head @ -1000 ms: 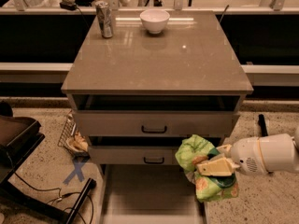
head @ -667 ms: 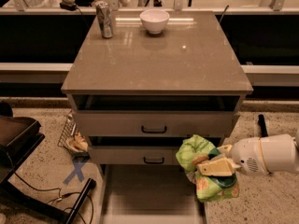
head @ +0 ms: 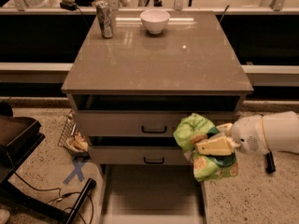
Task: Pick green rice chip bag from bottom drawer and place on counter
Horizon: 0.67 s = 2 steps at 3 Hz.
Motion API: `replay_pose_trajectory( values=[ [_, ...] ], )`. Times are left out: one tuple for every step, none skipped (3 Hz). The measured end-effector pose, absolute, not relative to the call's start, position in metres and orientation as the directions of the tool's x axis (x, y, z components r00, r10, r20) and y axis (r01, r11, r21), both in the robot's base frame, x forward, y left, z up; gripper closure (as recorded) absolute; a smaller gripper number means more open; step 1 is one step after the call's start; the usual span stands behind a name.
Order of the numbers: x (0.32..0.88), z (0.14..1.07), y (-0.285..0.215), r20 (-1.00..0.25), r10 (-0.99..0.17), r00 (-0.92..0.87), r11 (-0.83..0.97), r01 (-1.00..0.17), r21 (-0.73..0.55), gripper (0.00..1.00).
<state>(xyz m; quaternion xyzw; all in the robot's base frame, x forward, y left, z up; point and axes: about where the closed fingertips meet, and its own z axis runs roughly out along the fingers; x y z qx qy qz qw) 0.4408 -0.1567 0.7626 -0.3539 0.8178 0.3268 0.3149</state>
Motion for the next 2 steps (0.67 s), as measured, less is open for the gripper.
replay_pose_trajectory(
  values=[
    [0.488, 0.835, -0.154, -0.801, -0.368, -0.472, 0.545, -0.808, 0.225, 1.00],
    [0.529, 0.882, -0.156, -0.835, -0.363, -0.414, 0.543, -0.822, 0.172, 1.00]
  ],
)
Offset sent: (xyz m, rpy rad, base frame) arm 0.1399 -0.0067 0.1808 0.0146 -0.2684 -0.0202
